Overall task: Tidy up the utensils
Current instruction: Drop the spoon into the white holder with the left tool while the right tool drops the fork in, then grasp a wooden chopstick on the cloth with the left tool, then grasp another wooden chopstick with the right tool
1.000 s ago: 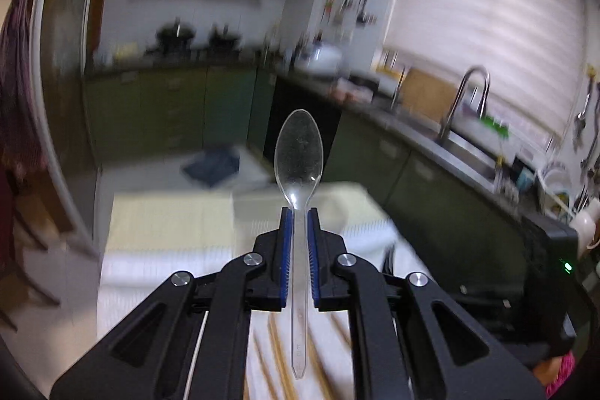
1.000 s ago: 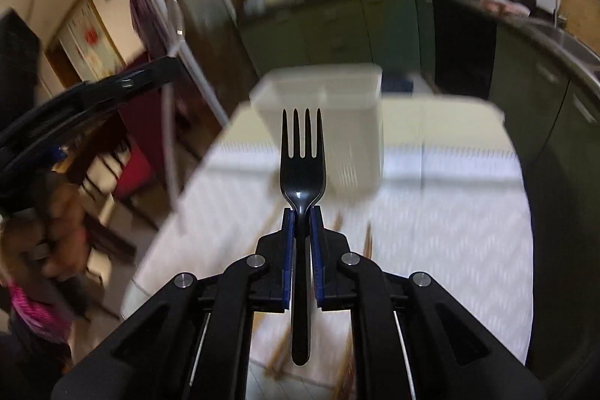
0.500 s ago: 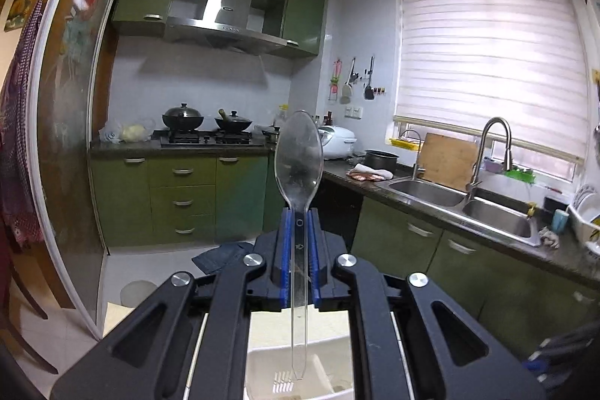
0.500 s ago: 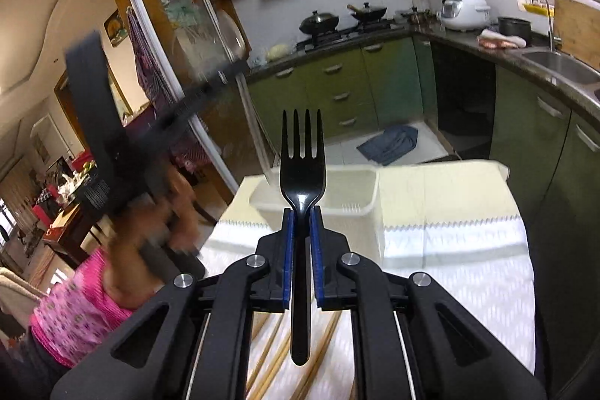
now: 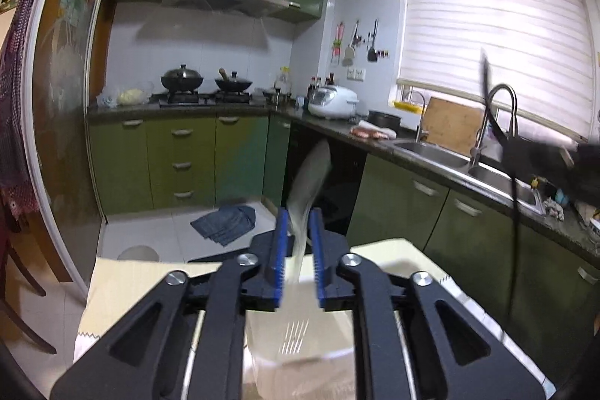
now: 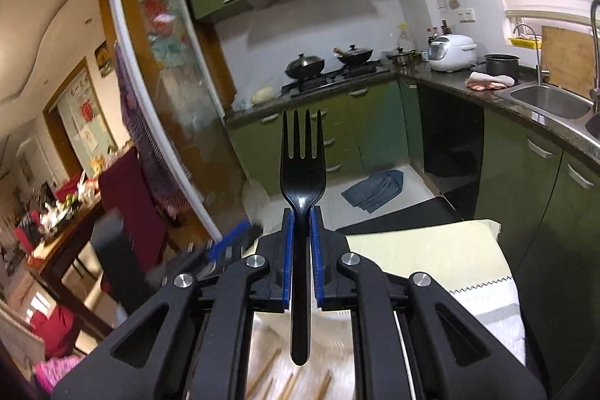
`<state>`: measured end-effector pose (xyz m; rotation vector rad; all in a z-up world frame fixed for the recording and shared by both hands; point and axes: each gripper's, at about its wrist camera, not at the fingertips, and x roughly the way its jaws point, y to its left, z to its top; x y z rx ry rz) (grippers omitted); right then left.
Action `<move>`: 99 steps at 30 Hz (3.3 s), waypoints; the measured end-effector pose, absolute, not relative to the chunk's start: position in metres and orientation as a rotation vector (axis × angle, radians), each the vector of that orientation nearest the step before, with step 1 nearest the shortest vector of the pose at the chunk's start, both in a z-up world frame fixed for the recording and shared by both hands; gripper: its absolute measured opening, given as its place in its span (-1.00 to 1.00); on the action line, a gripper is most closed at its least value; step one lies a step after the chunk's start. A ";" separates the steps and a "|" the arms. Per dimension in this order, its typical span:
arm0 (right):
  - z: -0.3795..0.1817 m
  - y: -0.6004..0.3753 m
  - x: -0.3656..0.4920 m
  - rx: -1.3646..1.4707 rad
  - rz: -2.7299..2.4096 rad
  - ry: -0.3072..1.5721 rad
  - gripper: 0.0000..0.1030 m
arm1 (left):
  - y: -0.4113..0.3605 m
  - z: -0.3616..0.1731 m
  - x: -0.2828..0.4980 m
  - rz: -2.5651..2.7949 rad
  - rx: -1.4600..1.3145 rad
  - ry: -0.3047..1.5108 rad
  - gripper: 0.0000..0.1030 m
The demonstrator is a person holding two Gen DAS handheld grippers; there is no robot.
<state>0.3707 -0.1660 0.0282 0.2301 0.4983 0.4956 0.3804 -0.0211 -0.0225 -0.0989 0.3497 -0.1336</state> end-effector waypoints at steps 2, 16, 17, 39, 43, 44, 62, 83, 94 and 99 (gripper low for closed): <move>0.028 -0.162 0.378 0.223 0.471 0.476 -0.82 | -0.021 -0.027 0.376 -0.142 -0.091 0.361 -0.52; -0.024 -0.122 0.422 0.115 0.375 0.380 -0.81 | 0.018 -0.014 0.314 -0.135 -0.129 0.373 -0.32; -0.033 -0.122 0.425 0.117 0.373 0.398 -0.81 | 0.020 -0.014 0.311 -0.134 -0.131 0.380 -0.31; -0.067 -0.192 0.314 0.098 0.401 0.555 -0.42 | 0.010 -0.063 0.285 -0.130 -0.047 0.861 0.15; -0.080 -0.212 0.293 0.076 0.398 0.632 -0.42 | 0.009 -0.104 0.292 -0.160 -0.061 1.080 0.13; -0.083 -0.216 0.290 0.074 0.395 0.645 -0.42 | 0.007 -0.113 0.292 -0.163 -0.069 1.116 0.09; -0.104 -0.222 0.270 0.035 0.408 0.752 -0.29 | -0.007 -0.157 0.328 -0.093 0.010 1.277 -0.65; -0.161 -0.173 0.299 -0.073 0.545 1.079 -0.40 | 0.010 -0.165 0.321 -0.101 0.013 1.312 -0.87; -0.211 -0.125 0.318 -0.115 0.557 1.233 -0.40 | 0.017 -0.165 0.320 -0.103 0.034 1.298 -0.86; -0.214 -0.117 0.322 -0.131 0.549 1.240 -0.40 | 0.016 -0.164 0.318 -0.107 0.037 1.297 -0.86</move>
